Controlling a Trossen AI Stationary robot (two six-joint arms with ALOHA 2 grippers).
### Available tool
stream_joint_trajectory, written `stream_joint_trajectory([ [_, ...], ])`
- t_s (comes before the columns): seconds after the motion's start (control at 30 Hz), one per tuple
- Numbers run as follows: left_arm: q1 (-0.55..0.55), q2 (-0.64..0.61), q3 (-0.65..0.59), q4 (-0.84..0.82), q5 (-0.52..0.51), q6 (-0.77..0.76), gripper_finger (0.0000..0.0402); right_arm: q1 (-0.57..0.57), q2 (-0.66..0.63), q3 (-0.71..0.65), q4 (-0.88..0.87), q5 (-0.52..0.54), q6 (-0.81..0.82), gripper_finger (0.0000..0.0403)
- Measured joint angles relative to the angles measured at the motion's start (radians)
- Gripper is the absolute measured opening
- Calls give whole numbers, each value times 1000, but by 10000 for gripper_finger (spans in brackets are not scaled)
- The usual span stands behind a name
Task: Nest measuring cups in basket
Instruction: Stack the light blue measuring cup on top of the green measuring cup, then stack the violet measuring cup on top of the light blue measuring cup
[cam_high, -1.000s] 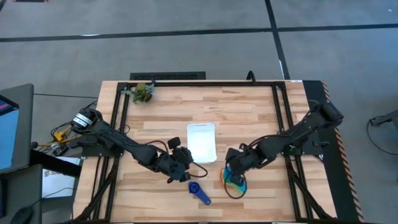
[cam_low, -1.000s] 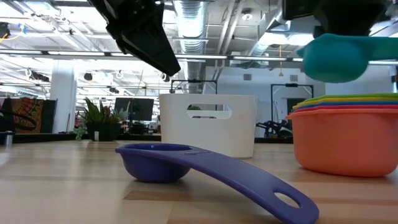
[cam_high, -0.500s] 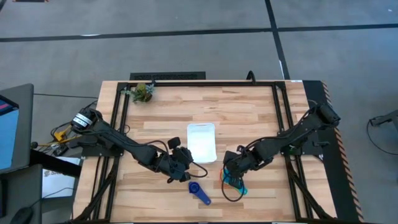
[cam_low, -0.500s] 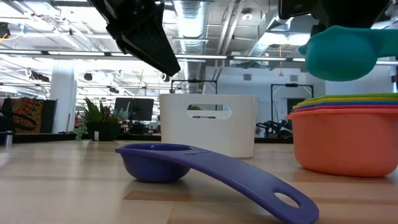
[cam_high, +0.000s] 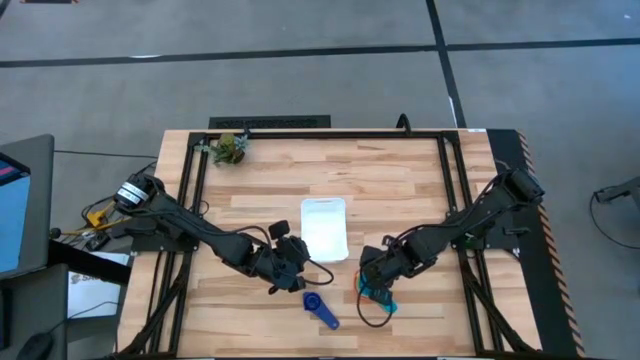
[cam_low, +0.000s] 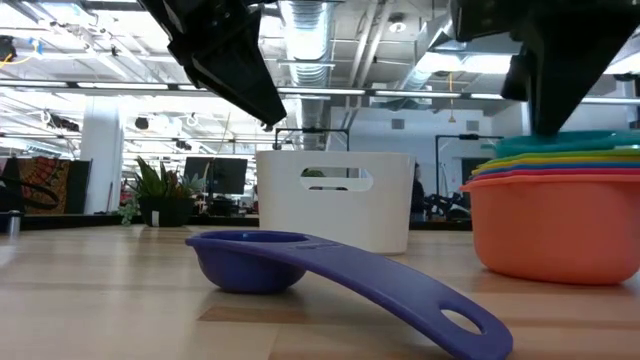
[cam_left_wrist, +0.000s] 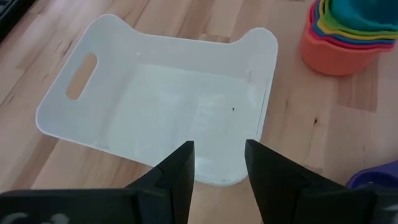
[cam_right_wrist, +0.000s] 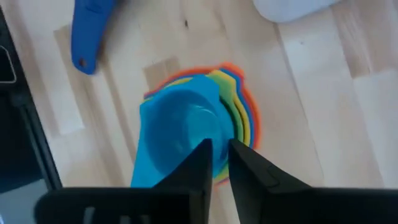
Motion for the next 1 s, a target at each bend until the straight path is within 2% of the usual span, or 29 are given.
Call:
stream_joint_trajectory([
  [0.33,0,0,0,-1,13,-1,132,0,1,-1,-4,5,-8,174],
  [0.5,0,0,0,-2,114,34,132,0,-7,2,-2,49,-11,206],
  [0.7,-7,17,-1,21,276,41,132,6,-7,39,-8,85,-45,209],
  [1.0,-35,125,-1,119,301,17,132,6,-7,76,4,127,-71,194],
])
